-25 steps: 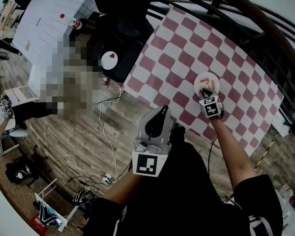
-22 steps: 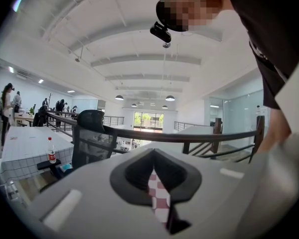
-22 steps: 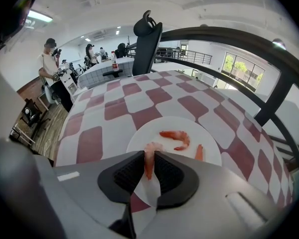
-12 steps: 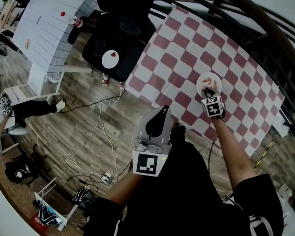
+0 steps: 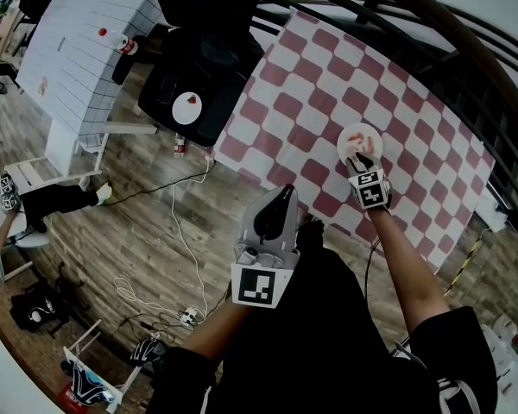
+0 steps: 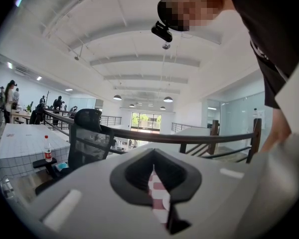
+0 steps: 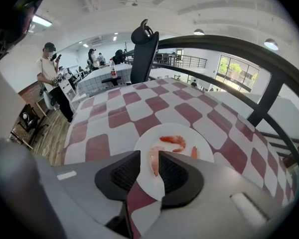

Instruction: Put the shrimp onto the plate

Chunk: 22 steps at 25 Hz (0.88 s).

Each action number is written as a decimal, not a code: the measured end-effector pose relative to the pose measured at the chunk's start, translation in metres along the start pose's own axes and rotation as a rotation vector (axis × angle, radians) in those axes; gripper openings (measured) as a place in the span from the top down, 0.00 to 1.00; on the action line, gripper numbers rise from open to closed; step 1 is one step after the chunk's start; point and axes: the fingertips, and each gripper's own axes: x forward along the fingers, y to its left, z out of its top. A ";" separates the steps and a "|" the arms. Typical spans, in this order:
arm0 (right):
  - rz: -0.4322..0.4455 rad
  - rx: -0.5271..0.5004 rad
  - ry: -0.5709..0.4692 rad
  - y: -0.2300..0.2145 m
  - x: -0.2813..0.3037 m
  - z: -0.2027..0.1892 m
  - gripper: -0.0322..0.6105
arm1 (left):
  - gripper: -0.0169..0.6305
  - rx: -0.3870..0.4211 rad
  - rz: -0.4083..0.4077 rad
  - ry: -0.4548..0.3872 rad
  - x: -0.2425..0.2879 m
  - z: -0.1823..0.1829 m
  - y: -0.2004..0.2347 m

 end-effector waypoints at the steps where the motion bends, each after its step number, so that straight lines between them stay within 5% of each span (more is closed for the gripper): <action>1: -0.001 0.014 -0.019 0.001 -0.006 0.004 0.78 | 0.96 -0.004 -0.002 -0.002 -0.001 0.000 -0.001; 14: -0.072 0.230 -0.319 0.007 -0.123 0.051 0.82 | 0.96 -0.003 -0.065 -0.047 -0.017 0.005 -0.020; 22: -0.155 0.305 -0.481 0.015 -0.207 0.069 0.95 | 0.96 -0.035 -0.161 -0.066 -0.024 0.003 -0.054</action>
